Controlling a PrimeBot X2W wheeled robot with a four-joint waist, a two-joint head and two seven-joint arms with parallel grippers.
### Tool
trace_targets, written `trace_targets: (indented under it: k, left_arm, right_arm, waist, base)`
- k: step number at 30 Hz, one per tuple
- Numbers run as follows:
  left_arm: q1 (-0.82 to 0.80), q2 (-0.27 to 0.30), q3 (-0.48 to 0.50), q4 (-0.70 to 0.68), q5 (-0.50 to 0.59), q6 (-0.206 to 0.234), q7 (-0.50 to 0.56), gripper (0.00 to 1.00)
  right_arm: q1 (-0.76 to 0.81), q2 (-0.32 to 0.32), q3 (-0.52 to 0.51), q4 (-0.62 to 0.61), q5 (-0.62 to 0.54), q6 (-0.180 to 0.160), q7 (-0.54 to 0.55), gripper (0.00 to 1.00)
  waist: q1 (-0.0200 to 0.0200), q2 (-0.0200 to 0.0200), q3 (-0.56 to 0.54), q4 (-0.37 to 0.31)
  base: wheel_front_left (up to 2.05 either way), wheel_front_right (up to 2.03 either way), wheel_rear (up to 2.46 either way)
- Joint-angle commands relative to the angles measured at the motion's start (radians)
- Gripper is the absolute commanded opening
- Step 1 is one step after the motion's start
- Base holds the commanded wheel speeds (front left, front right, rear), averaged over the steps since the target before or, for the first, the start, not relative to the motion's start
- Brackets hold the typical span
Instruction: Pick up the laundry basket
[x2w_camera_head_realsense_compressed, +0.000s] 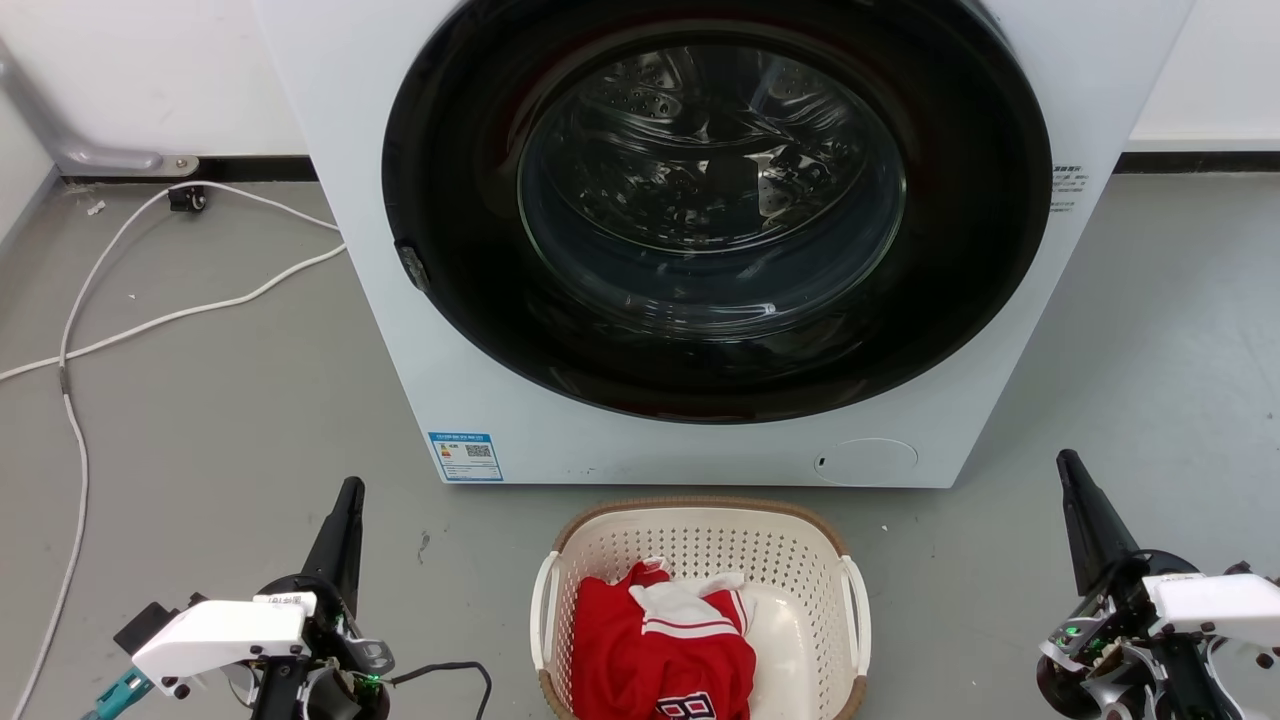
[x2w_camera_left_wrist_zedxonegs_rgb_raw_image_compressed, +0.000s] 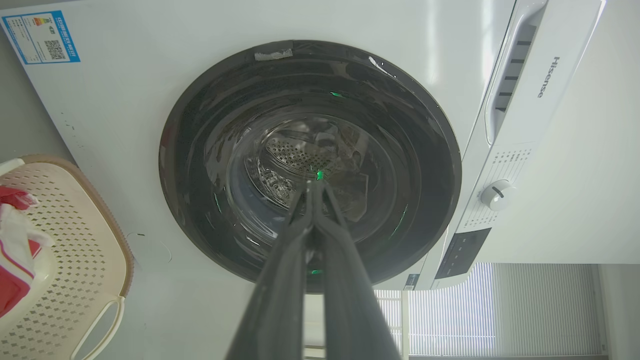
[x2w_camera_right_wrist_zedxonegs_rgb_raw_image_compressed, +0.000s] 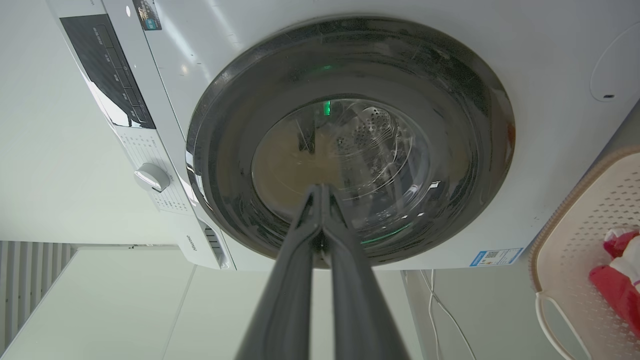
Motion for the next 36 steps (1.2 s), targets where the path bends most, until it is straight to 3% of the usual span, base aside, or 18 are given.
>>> trace_targets:
  k: [1,35,36]
  left_arm:
    - [-0.011,0.0,0.004,0.001,0.001,-0.004,0.004,0.0]
    - [-0.011,-0.001,0.005,0.001,0.003,-0.004,0.005,0.0]
    - [0.003,-0.001,0.0,0.006,0.0,0.0,0.0,1.0]
  right_arm:
    - [-0.011,0.003,-0.002,0.001,-0.002,0.0,0.004,0.0]
    - [-0.011,0.006,-0.005,0.001,-0.006,0.0,0.006,0.0]
    - [0.004,0.003,-0.003,0.006,-0.002,0.0,0.003,1.0]
  waist:
    - [0.0,-0.0001,0.0,0.0]
    - [0.0,-0.0001,0.0,0.0]
    - [0.0,-0.0001,0.0,0.0]
  base:
    - [0.0,0.0,0.0]
    - [0.0,0.0,0.0]
    - [0.0,0.0,0.0]
